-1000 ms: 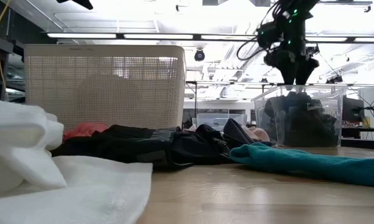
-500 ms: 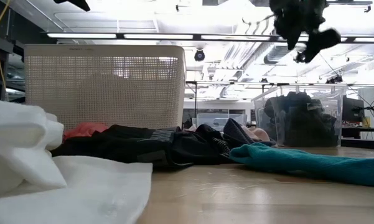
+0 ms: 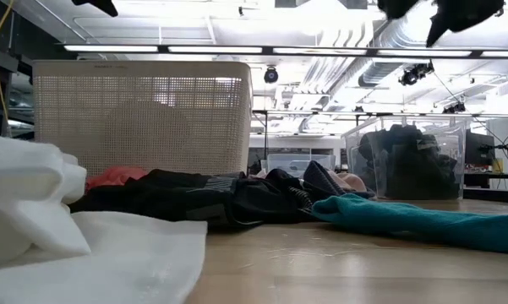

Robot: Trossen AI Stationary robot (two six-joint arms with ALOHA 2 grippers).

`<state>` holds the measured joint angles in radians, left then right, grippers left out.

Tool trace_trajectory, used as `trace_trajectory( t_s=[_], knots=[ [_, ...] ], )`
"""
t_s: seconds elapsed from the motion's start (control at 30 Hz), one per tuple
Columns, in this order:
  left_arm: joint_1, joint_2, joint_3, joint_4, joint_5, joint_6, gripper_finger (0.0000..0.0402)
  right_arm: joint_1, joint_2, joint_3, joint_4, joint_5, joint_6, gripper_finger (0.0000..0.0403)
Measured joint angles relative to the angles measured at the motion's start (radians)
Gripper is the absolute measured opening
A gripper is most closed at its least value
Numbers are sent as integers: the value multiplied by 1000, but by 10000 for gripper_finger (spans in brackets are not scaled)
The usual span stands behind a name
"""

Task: Pick & Place Cloths
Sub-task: Put the blue sock into the left transparent bin

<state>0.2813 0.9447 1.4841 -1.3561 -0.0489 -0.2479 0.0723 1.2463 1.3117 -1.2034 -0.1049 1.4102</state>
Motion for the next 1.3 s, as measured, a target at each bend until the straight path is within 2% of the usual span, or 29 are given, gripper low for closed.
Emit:
trace_trajectory(
  t_s=[0.17, 0.5, 0.63, 0.87, 1.3],
  knots=[
    [0, 0, 0, -11, 5, 34, 216, 165, 83, 0, 145, 73, 180, 301],
    [0, -2, 0, -42, 5, 64, 216, 340, 348, 0, 385, 56, 418, 301],
    [0, -2, 0, -48, 5, 69, 216, 377, 446, 0, 470, 27, 554, 301],
    [0, -26, -1, -53, 5, 87, 216, 415, 557, 0, 480, 26, 761, 301],
    [0, -62, -1, -60, 5, 83, 216, 414, 693, 0, 449, 17, 847, 301]
  ],
)
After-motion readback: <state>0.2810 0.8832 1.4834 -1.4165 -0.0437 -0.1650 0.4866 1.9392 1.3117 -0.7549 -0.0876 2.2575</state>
